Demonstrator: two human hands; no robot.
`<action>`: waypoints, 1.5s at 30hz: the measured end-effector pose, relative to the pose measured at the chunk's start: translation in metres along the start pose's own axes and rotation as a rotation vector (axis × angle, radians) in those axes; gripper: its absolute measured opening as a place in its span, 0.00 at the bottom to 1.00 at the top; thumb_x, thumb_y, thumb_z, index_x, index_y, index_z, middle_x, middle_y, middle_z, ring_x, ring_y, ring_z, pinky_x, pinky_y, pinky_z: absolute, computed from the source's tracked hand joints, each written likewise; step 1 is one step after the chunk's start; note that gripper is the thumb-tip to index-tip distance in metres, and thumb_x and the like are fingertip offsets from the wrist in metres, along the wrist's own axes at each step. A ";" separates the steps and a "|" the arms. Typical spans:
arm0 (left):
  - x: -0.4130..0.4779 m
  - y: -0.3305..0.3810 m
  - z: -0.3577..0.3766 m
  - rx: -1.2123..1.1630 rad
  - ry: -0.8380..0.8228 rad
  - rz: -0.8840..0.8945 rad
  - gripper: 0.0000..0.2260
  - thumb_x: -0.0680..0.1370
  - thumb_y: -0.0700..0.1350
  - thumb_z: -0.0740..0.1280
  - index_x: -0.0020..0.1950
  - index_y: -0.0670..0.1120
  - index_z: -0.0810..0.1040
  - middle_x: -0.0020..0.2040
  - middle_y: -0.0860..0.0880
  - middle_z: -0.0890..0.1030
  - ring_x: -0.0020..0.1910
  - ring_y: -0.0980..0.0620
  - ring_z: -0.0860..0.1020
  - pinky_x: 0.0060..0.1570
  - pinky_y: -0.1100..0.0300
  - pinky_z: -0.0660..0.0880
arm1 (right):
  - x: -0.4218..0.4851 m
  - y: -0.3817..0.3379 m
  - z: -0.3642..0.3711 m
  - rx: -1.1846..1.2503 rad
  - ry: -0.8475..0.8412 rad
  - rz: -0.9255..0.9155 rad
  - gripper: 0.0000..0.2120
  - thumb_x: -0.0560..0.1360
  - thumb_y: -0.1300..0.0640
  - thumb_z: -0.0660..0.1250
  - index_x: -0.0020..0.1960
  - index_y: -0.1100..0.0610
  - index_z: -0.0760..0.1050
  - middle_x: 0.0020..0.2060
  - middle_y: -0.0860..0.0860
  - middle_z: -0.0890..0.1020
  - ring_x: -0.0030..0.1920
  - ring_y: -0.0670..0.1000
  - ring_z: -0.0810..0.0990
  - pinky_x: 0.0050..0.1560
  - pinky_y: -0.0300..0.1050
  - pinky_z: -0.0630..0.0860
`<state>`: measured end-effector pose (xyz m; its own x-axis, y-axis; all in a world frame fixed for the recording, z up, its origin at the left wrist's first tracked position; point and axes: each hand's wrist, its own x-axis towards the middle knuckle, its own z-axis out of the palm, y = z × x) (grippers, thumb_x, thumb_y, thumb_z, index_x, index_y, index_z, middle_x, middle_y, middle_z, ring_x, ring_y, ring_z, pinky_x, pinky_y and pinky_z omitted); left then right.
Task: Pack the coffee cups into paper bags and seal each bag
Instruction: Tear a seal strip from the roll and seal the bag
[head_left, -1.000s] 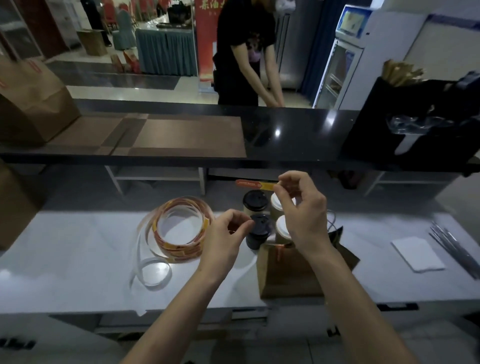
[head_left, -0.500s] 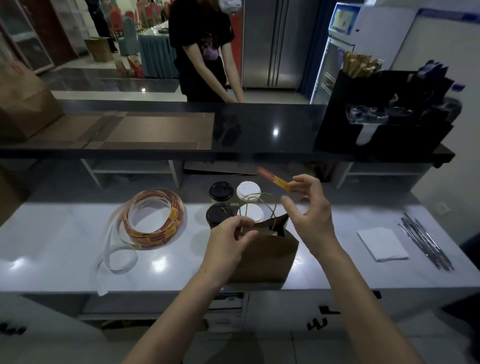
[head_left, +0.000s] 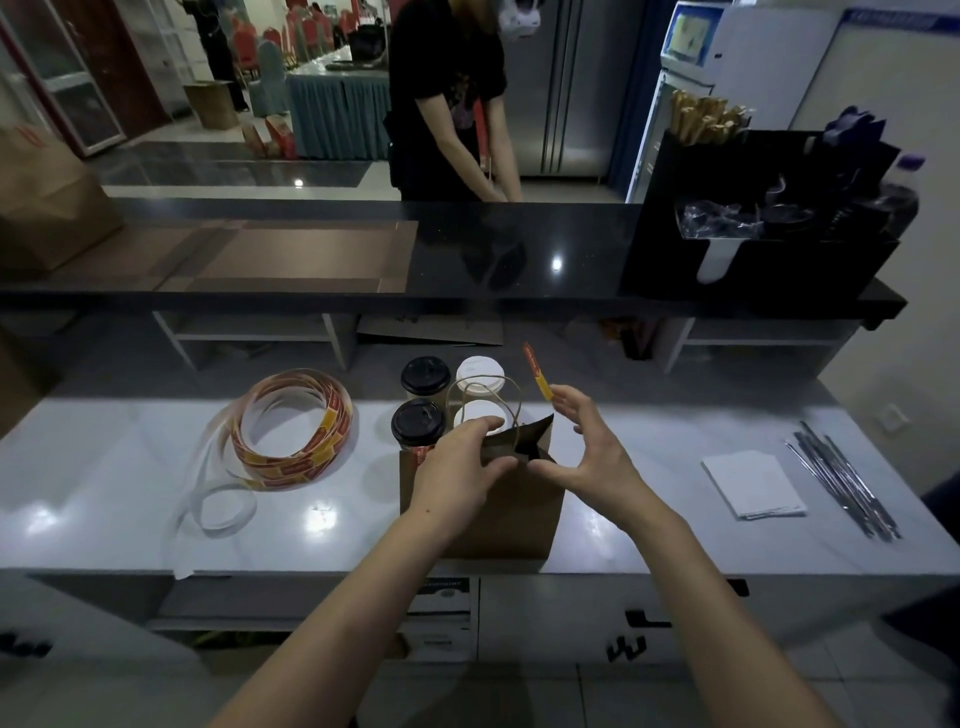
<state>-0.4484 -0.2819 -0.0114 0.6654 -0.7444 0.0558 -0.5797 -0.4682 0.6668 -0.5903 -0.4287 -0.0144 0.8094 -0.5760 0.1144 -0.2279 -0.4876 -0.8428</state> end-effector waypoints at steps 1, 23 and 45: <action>0.001 0.001 0.002 0.023 -0.007 -0.005 0.25 0.78 0.54 0.74 0.74 0.56 0.74 0.70 0.55 0.78 0.67 0.51 0.77 0.64 0.46 0.78 | 0.000 0.004 -0.001 0.001 -0.010 -0.002 0.42 0.71 0.51 0.81 0.74 0.31 0.60 0.71 0.31 0.69 0.73 0.33 0.67 0.70 0.39 0.65; 0.008 0.015 0.029 0.210 0.107 -0.112 0.11 0.83 0.53 0.68 0.64 0.56 0.83 0.59 0.54 0.84 0.58 0.50 0.81 0.40 0.59 0.70 | 0.011 0.029 0.004 -0.159 0.036 -0.141 0.34 0.76 0.65 0.74 0.72 0.38 0.66 0.63 0.40 0.72 0.51 0.44 0.81 0.52 0.37 0.77; 0.009 0.009 0.032 0.122 0.117 -0.124 0.11 0.82 0.55 0.69 0.63 0.57 0.84 0.61 0.57 0.83 0.59 0.52 0.80 0.46 0.58 0.72 | 0.024 -0.005 -0.052 0.044 0.245 -0.228 0.28 0.79 0.65 0.72 0.73 0.46 0.69 0.45 0.48 0.76 0.45 0.50 0.81 0.52 0.41 0.82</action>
<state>-0.4626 -0.3086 -0.0286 0.7812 -0.6205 0.0692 -0.5376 -0.6122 0.5798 -0.5976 -0.4746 0.0197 0.6812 -0.5985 0.4216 -0.0278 -0.5966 -0.8021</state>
